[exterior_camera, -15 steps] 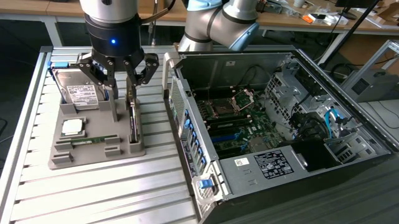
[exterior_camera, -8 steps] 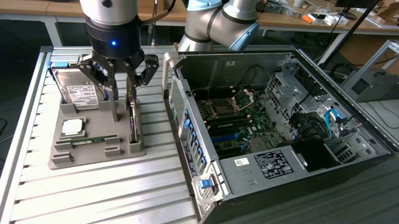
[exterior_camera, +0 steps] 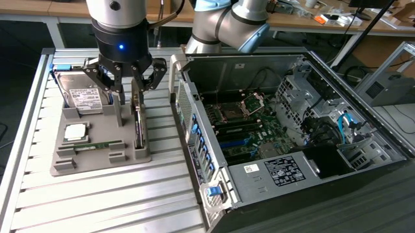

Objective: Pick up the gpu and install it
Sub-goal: 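Pick up the gpu and move the gpu toward the slot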

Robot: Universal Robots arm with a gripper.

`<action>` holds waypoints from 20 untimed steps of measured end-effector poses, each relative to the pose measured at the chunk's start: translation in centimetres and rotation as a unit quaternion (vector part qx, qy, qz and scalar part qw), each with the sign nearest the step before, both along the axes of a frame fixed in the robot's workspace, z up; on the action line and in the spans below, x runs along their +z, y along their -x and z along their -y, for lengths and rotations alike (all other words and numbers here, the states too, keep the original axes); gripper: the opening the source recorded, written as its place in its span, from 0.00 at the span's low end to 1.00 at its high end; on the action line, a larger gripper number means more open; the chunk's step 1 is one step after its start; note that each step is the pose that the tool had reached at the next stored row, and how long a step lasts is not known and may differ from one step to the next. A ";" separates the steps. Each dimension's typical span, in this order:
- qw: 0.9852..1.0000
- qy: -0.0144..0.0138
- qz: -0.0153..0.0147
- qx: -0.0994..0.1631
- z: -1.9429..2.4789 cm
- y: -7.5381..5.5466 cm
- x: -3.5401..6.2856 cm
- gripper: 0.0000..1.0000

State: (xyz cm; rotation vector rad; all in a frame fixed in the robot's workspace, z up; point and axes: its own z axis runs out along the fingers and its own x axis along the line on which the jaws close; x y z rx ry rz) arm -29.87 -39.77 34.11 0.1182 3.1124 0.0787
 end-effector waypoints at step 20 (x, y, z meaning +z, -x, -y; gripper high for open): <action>1.000 0.000 0.000 0.000 -0.18 0.0 -0.62 0.42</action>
